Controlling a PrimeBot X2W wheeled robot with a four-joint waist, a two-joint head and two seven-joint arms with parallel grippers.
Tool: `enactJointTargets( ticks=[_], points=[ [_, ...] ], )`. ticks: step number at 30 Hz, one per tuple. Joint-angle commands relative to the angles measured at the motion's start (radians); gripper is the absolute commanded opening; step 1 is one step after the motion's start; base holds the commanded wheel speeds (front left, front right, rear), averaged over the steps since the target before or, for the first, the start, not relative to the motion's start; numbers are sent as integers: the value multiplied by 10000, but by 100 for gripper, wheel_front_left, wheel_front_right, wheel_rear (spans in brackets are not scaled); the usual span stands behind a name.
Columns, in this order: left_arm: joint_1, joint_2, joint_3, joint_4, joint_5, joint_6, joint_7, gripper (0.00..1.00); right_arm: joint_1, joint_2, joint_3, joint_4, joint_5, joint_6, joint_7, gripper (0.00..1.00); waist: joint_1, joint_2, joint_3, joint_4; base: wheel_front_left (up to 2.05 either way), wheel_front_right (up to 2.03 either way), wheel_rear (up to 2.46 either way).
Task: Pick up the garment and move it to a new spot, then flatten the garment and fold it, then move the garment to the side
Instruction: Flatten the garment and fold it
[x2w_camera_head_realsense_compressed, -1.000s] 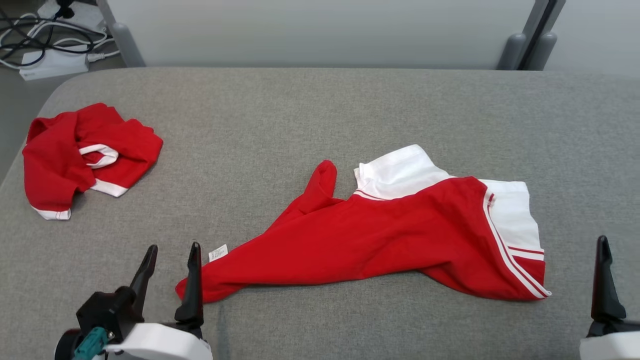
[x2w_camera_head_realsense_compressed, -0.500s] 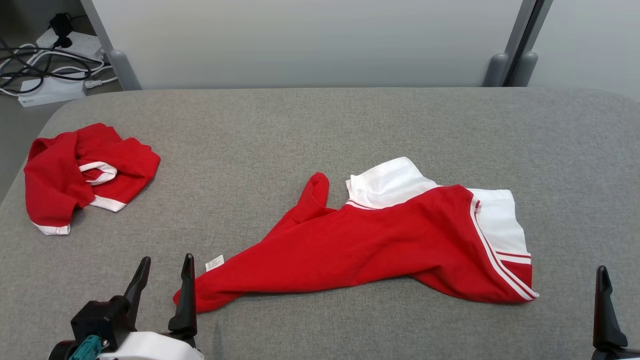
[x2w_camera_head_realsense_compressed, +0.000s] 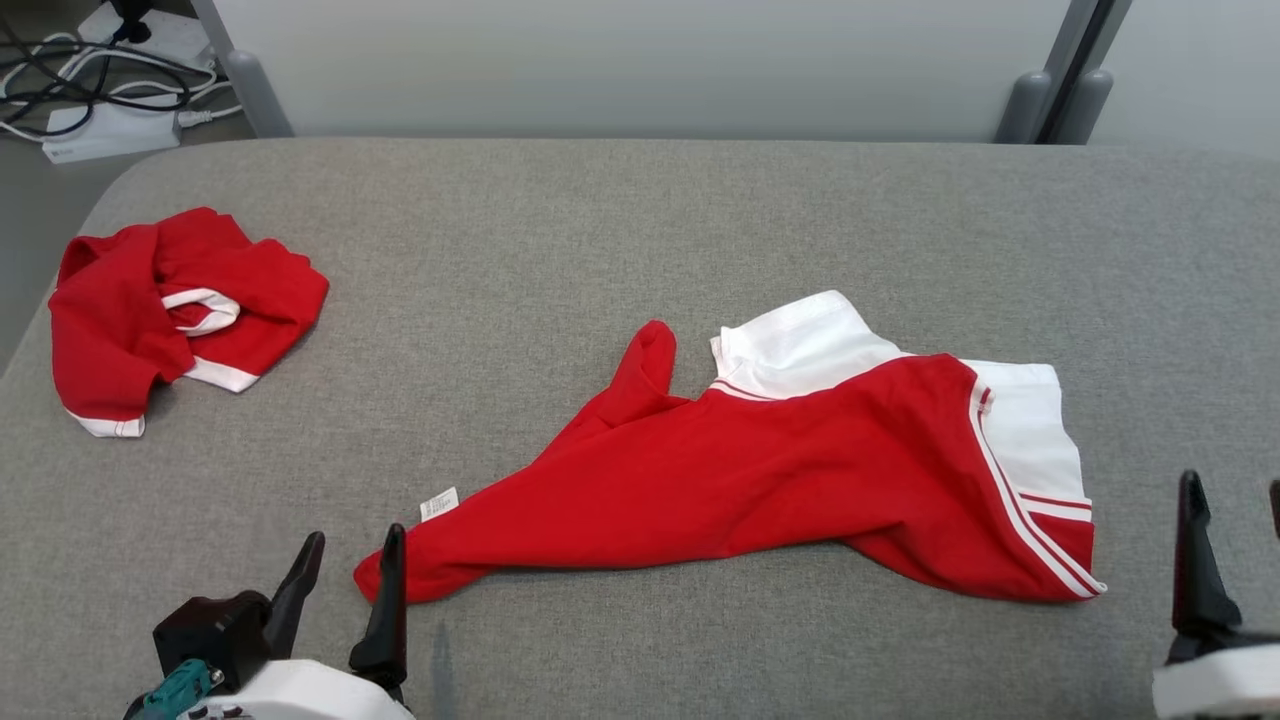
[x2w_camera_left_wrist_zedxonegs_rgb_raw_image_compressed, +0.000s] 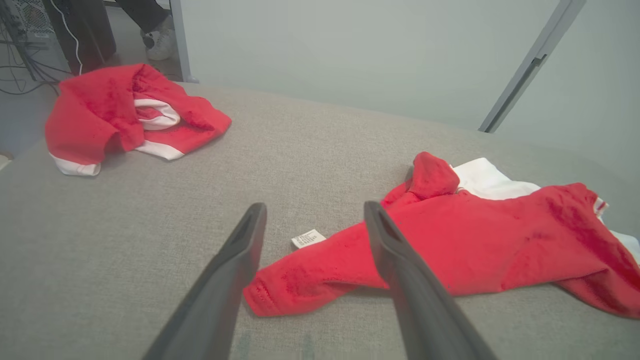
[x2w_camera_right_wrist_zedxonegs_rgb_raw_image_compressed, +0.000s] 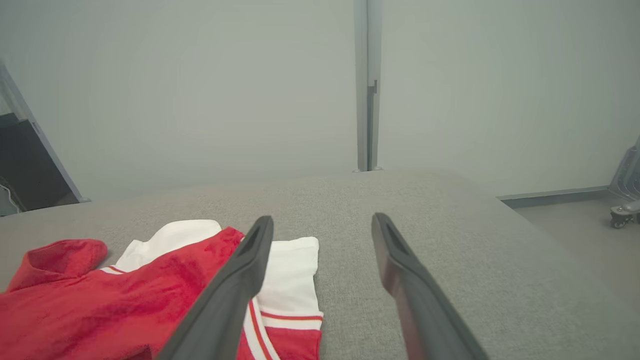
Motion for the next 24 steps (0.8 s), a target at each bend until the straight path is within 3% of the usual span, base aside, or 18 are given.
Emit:
enactJointTargets(
  ticks=[1, 7, 15, 24],
  points=[
    [-312, 96, 378, -156, -176, -107, 30, 100, -609, -328, 323, -218, -65, 0, 121, 100, 0, -1, 174, 82, 0, 0, 0],
    [-806, 81, 427, 439, -889, -717, 495, 100, -2529, -1641, 1357, 628, 711, 0, 1498, 100, 0, -1, 1032, 325, 0, 0, 0],
    [-1911, -181, 448, 1423, -1227, -1398, 335, 100, -4955, -3449, 2842, 1897, 1595, 0, 2974, 100, 0, -1, 2124, 926, 0, 0, 0],
    [-2334, -544, 225, 2211, -1466, -1936, 131, 100, -6597, -4151, 4451, 3072, 2235, 0, 3699, 100, 0, -1, 2534, 1278, 0, 0, 0]
  ],
)
